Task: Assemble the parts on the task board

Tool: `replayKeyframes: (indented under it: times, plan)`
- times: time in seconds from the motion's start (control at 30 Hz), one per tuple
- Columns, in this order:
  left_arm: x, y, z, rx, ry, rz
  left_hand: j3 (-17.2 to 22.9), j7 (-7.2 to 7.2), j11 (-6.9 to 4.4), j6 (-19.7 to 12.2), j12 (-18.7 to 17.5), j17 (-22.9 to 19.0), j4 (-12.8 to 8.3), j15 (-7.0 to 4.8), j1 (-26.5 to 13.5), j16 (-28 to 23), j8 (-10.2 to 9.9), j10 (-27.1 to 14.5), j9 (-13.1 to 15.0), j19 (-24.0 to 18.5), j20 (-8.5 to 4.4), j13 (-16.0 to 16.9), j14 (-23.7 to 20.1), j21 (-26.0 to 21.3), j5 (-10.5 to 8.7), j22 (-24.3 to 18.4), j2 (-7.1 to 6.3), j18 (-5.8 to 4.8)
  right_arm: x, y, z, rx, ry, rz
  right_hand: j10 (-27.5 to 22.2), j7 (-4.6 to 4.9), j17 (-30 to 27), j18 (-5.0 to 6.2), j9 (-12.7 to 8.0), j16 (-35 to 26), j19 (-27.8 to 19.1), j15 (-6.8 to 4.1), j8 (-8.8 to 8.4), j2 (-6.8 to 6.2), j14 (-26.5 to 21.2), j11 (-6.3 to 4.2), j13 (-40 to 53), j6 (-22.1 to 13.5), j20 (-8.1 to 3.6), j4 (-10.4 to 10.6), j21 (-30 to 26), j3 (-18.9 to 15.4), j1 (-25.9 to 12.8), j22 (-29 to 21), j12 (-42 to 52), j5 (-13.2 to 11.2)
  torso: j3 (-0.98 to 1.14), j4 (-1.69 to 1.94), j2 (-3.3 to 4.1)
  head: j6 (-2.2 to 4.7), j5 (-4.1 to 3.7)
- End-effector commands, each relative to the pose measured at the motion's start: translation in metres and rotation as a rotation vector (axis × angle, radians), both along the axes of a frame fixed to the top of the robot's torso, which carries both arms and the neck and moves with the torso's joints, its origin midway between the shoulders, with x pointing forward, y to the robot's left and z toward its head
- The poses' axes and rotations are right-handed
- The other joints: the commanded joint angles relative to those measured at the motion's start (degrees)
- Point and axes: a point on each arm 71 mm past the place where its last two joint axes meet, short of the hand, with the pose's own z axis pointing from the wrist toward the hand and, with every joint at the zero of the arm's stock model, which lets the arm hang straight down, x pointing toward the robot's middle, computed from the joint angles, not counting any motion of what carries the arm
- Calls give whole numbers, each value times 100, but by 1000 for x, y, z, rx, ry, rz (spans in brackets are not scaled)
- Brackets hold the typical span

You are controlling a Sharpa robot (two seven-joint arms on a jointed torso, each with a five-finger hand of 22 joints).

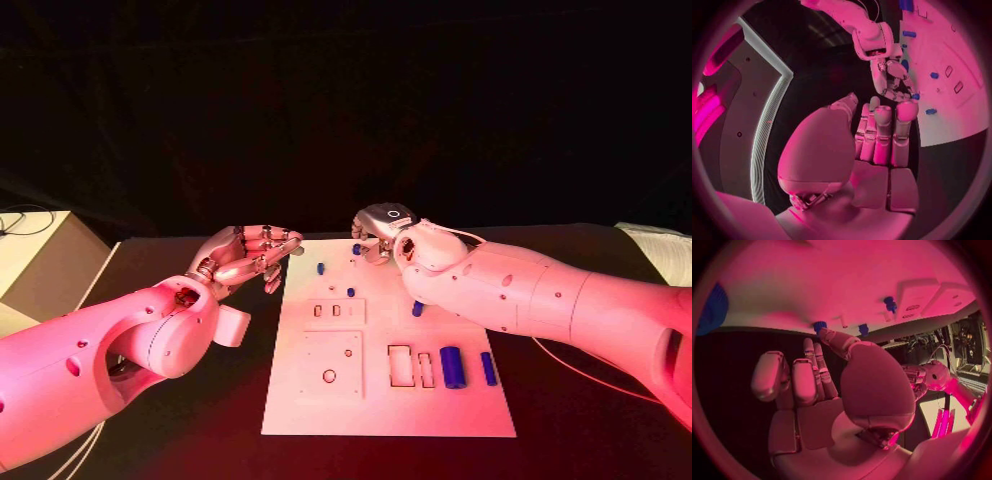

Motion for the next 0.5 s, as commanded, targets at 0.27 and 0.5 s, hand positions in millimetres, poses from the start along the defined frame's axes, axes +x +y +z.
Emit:
replayKeyframes:
  times: [0.27,0.5]
  plan:
    - [1,1,0,-8,-4,-8,35,-10,12,-43,-32,-3,6,-1,-54,-32,-35,-46,7,-33,8,8,-36,39,16,0,1,-50,-10,-11,5,71,-28,29,-627,-116,-700,174,-61,-417,-258,33,-308,73,-125,16,-104,-422,12,146,-811,-1013,299,-871,15,-214,6,-31,-37,44,-5]
    - [5,6,-2,-5,-8,8,-7,-10,20,-56,-31,-6,25,8,-158,-43,-37,-70,16,-48,19,19,-37,65,14,27,-43,-52,-24,-42,18,179,-2,33,344,-95,-226,56,-52,-82,49,-71,-326,66,65,-156,90,-327,-59,316,-364,-838,265,-257,369,-163,24,-123,-114,79,28]
